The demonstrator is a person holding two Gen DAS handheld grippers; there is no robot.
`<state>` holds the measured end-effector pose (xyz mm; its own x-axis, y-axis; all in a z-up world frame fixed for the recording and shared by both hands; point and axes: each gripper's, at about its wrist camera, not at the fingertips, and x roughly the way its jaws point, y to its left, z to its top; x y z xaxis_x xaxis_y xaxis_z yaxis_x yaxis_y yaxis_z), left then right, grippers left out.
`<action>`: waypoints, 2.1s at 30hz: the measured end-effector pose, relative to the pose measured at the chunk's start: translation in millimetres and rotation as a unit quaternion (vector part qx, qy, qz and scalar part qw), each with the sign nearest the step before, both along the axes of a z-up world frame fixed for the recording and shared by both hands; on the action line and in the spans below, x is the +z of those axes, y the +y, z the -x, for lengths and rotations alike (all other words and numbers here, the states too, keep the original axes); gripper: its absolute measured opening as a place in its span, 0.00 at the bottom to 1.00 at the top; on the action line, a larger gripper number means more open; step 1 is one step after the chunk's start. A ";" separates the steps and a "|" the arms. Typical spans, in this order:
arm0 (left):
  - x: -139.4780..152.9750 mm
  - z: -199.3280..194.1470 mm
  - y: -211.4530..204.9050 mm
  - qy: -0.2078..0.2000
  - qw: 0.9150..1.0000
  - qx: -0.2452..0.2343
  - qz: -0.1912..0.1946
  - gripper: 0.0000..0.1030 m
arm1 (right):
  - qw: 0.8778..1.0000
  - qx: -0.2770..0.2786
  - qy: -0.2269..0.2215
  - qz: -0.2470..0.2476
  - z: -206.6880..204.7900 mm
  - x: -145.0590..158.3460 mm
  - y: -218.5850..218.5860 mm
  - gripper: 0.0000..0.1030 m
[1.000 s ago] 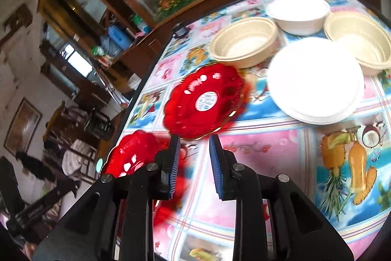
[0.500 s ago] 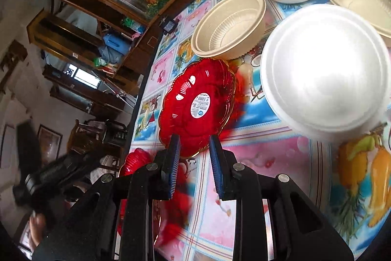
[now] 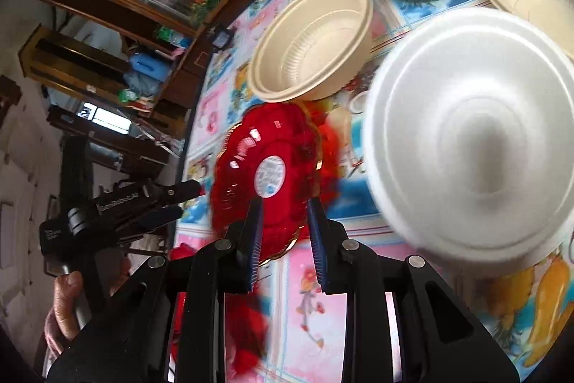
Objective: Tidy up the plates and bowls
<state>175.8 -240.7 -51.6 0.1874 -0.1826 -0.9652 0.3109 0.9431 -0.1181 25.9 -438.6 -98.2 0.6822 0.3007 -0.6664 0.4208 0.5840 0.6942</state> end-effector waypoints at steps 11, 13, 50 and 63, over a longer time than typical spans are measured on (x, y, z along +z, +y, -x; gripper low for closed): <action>-22.2 -10.3 -13.9 0.036 0.999 -0.022 0.025 0.70 | 1.000 -0.003 0.024 -0.013 -16.6 -17.3 -5.3 0.24; -23.8 -9.5 -14.9 0.040 0.998 -0.026 0.030 0.70 | 1.000 -0.002 0.026 -0.011 -18.1 -18.8 -4.4 0.24; -10.1 -16.8 -9.5 0.008 0.999 -0.035 -0.006 0.23 | 0.999 -0.004 0.050 0.006 -34.0 -24.8 1.9 0.24; -37.0 -13.5 -17.6 0.044 0.998 -0.043 0.026 0.23 | 0.999 -0.003 0.046 0.023 -38.2 -24.9 4.6 0.24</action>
<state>189.3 -258.3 -88.6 0.0842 -0.2447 -0.9659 0.3762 0.9055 -0.1966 64.1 -434.0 -123.1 0.6193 0.2645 -0.7392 0.4849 0.6117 0.6251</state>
